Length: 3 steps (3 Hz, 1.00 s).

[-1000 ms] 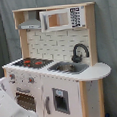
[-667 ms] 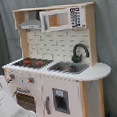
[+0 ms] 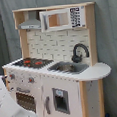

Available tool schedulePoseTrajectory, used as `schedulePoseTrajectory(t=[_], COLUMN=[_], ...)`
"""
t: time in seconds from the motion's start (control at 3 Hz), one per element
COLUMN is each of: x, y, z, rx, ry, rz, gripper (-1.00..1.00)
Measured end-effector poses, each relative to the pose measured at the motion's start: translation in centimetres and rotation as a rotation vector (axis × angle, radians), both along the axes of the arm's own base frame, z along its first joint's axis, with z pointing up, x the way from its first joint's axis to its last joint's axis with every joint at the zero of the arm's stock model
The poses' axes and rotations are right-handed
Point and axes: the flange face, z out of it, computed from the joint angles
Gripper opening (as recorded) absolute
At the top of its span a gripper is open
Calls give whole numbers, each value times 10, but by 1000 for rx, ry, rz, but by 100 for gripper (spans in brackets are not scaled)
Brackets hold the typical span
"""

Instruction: Play with the kitchen

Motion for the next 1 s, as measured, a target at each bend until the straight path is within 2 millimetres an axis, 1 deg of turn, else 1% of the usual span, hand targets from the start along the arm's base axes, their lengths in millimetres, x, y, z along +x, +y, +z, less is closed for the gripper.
schedulePoseTrajectory(t=[1.0], x=[-2], y=[23], z=[18], rx=[-323], ry=[46], rz=[47], gripper=[100])
